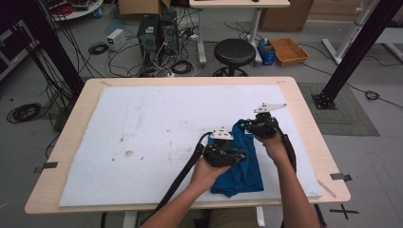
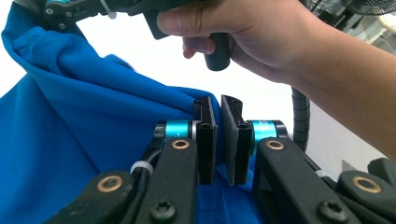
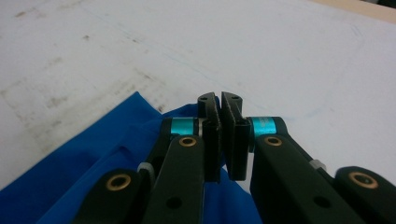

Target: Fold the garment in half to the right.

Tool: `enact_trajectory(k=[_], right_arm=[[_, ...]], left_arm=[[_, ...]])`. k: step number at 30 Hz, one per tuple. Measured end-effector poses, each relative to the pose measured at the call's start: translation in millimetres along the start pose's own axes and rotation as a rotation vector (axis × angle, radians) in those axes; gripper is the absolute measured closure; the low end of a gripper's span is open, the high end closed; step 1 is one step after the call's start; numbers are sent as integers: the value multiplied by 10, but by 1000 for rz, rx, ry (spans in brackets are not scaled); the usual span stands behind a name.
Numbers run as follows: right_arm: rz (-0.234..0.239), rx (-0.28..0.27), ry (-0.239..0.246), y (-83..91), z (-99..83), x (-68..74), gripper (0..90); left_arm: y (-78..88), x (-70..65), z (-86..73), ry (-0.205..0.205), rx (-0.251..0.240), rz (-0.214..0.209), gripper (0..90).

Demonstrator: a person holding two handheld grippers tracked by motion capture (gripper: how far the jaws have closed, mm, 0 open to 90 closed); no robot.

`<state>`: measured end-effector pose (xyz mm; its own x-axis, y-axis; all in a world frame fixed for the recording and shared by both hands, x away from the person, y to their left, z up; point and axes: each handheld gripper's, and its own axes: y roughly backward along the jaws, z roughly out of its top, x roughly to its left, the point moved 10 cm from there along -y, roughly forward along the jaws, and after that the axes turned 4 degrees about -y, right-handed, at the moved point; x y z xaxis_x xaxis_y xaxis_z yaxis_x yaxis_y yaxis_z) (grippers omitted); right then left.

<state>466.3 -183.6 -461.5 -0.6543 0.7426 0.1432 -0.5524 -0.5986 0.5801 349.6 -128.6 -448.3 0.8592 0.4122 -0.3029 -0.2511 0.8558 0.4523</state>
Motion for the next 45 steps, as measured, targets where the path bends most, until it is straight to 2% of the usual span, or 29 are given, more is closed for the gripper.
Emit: enact_trajectory(k=[4, 7, 8, 10, 12, 15, 17, 20, 22, 24, 26, 28, 29, 31, 32, 33, 36, 42, 44, 45], right_arm=[[-20, 8, -17, 64, -116, -96, 871], [-30, 14, -19, 91, -183, -136, 864], [-33, 14, -22, 102, -201, -147, 833], [-47, 17, -44, 124, -233, -178, 661], [-72, 4, -80, 159, -255, -216, 538], [-104, -25, -75, 248, -288, -243, 464], [-135, -25, -63, 319, -309, -253, 445], [-161, -49, -41, 472, -321, -222, 450], [-136, -53, -25, 569, -345, -129, 528], [-82, -32, 14, 630, -411, 57, 600], [-32, 12, 84, 650, -528, 309, 665], [21, 56, 168, 630, -660, 566, 692], [26, 84, 208, 606, -733, 648, 702], [23, 143, 246, 534, -883, 721, 716], [19, 184, 253, 507, -985, 723, 753], [20, 201, 253, 506, -1037, 719, 791], [44, 225, 247, 630, -1167, 722, 875], [84, 276, 227, 956, -1391, 752, 860], [99, 288, 214, 1035, -1403, 764, 781], [95, 262, 194, 1075, -1350, 754, 757]], left_arm=[[-166, -21, -20, 0, 22, -1, 841], [-213, 0, -35, -10, 22, 13, 812], [-208, 18, -29, -8, 16, 26, 744], [-162, 71, -16, -21, 7, 44, 640], [-59, 159, -1, -33, -19, 87, 535], [161, 313, -38, -70, -51, 144, 440], [349, 451, -100, -85, -71, 188, 408], [628, 668, -188, -76, -102, 251, 380], [834, 808, -263, -66, -114, 290, 376], [1025, 927, -343, -67, -119, 331, 376], [1187, 1011, -426, -56, -128, 355, 376], [1324, 1076, -517, -41, -131, 373, 376], [1377, 1101, -556, -36, -135, 378, 376], [1474, 1136, -638, -19, -142, 387, 376], [1505, 1146, -663, -16, -142, 391, 376], [1540, 1153, -689, -14, -145, 394, 376], [1633, 1167, -747, -12, -154, 400, 376], [1720, 1197, -799, -8, -159, 410, 376], [1735, 1201, -805, -5, -163, 410, 376], [1736, 1199, -804, -4, -165, 409, 376]])
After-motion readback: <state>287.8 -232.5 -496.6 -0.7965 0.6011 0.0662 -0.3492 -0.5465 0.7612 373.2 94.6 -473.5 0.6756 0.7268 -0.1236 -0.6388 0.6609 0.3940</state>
